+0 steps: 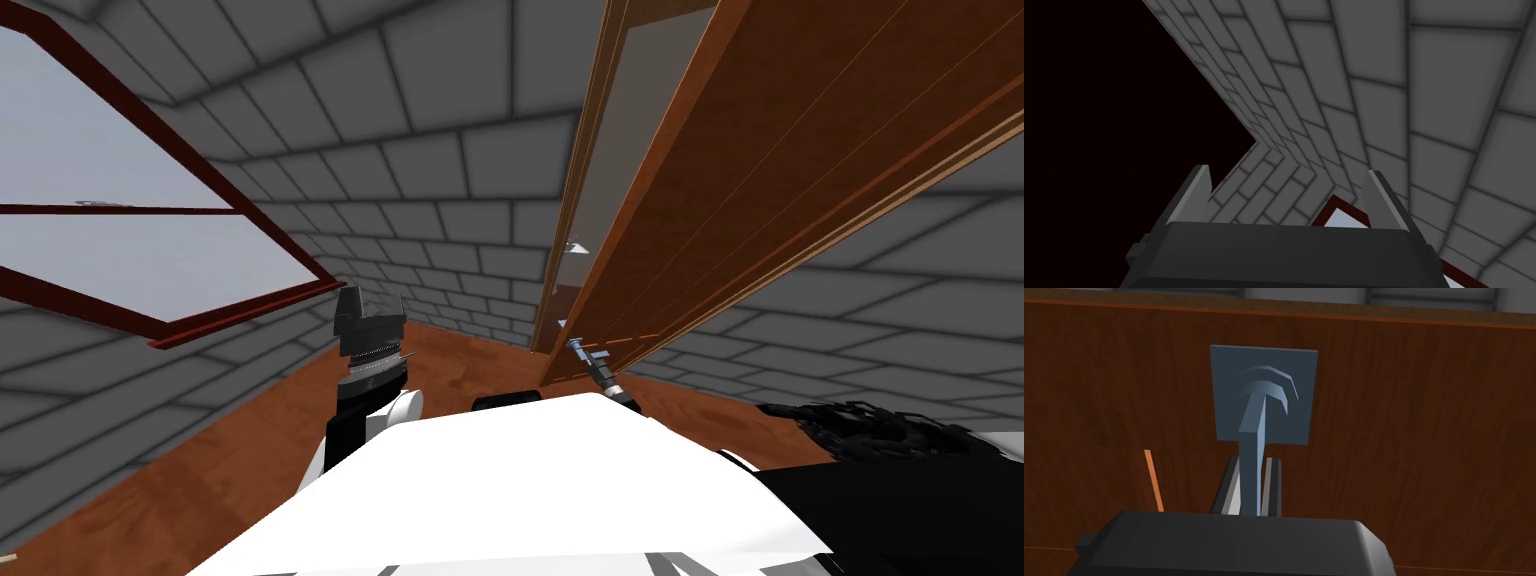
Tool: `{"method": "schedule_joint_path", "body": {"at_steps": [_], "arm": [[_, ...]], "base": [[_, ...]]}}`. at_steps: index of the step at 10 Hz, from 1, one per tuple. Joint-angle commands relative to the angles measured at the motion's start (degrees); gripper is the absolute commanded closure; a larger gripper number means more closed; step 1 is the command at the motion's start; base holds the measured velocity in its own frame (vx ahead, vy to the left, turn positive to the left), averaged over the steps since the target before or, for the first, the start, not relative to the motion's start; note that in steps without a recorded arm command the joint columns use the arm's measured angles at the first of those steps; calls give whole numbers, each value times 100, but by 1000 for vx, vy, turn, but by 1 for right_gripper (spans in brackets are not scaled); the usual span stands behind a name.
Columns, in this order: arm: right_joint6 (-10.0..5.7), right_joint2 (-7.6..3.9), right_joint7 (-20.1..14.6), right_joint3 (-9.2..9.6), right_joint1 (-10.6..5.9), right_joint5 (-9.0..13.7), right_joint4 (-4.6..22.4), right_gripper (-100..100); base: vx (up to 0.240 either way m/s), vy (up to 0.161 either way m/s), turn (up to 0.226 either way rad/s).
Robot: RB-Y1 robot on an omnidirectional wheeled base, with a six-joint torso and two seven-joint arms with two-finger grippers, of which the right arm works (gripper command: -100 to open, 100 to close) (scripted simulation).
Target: Pull the door open
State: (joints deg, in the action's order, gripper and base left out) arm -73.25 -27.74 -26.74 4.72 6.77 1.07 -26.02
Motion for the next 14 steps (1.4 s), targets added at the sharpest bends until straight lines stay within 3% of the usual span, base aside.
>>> {"method": "schedule_joint_path", "body": {"at_steps": [1, 9, 10, 14], "arm": [[0, 0, 0, 0, 0, 0, 0, 100], [593, 175, 268, 126, -432, 265, -70, 100], [593, 175, 268, 126, -432, 265, -70, 100], [988, 282, 443, 198, -713, 440, -133, 100]], "base": [[-117, -38, 38], [-201, -67, 154], [-155, -59, 64], [-218, -101, 177]]}}
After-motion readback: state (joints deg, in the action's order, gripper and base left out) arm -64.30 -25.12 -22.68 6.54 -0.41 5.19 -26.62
